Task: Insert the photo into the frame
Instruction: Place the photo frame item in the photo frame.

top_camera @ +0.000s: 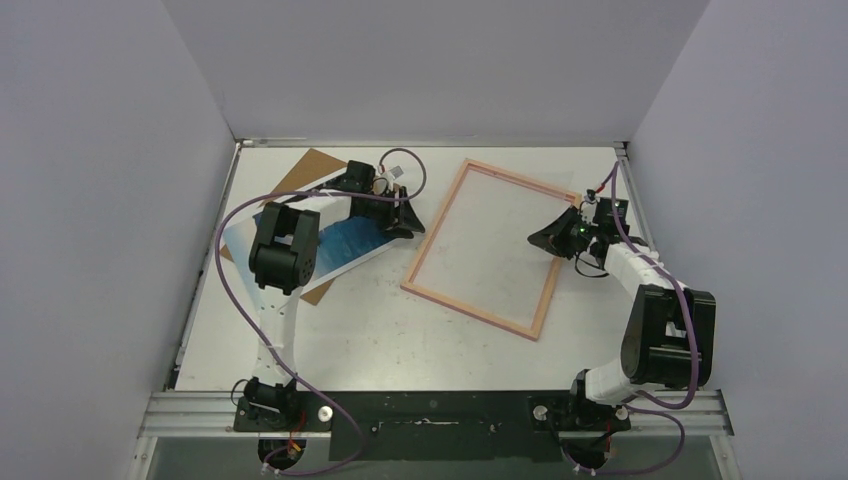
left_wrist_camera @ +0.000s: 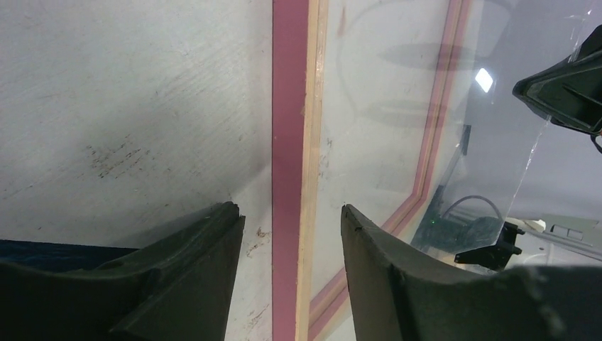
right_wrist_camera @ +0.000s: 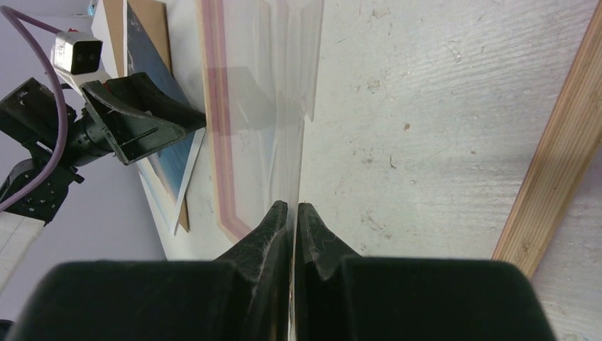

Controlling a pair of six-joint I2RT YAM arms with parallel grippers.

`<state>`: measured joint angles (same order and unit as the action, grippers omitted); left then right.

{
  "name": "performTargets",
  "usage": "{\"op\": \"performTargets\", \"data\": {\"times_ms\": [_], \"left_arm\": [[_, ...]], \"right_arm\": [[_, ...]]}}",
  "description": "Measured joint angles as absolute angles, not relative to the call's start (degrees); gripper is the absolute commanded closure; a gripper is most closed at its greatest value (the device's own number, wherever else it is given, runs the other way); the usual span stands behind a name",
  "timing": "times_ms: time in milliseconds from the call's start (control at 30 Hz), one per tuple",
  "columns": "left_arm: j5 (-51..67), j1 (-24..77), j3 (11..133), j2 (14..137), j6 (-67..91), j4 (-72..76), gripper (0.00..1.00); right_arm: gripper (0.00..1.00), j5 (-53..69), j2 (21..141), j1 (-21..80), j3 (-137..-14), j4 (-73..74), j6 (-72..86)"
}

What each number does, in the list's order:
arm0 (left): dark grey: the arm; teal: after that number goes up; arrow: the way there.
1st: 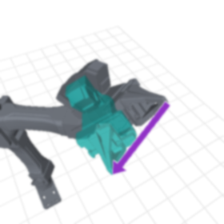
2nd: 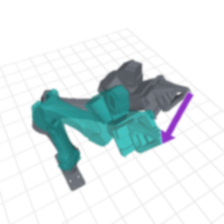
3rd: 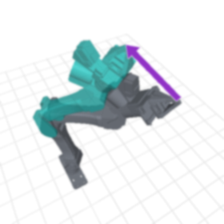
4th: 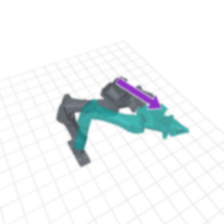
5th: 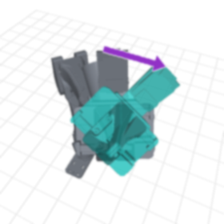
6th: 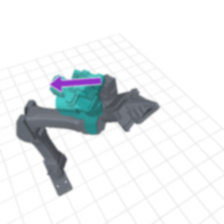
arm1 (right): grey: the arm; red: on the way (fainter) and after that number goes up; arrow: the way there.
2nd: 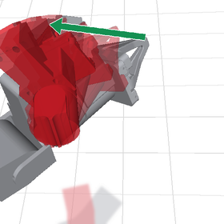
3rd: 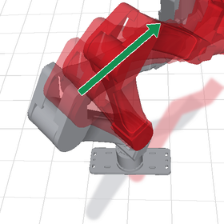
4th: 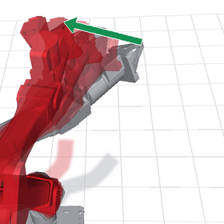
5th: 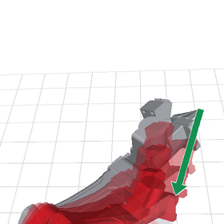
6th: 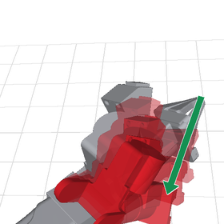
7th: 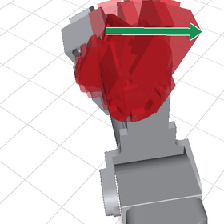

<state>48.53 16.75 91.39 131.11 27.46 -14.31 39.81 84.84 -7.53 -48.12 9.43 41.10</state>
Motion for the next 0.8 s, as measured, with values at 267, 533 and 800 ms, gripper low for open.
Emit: {"op": "performTargets", "data": {"times_ms": [267,533,800], "left_arm": [[48.18,16.84,94.26,132.31,24.18,-18.00,0.59],[47.79,16.95,95.33,133.05,22.61,-19.97,0.62],[48.71,17.69,96.36,133.88,22.37,-20.32,0.62]], "right_arm": [[1.00,39.86,84.86,-7.53,-48.56,9.91,38.13],[1.00,39.83,84.90,-7.53,-48.93,10.13,36.56],[1.00,39.88,84.90,-7.73,-48.90,10.04,36.45]]}}
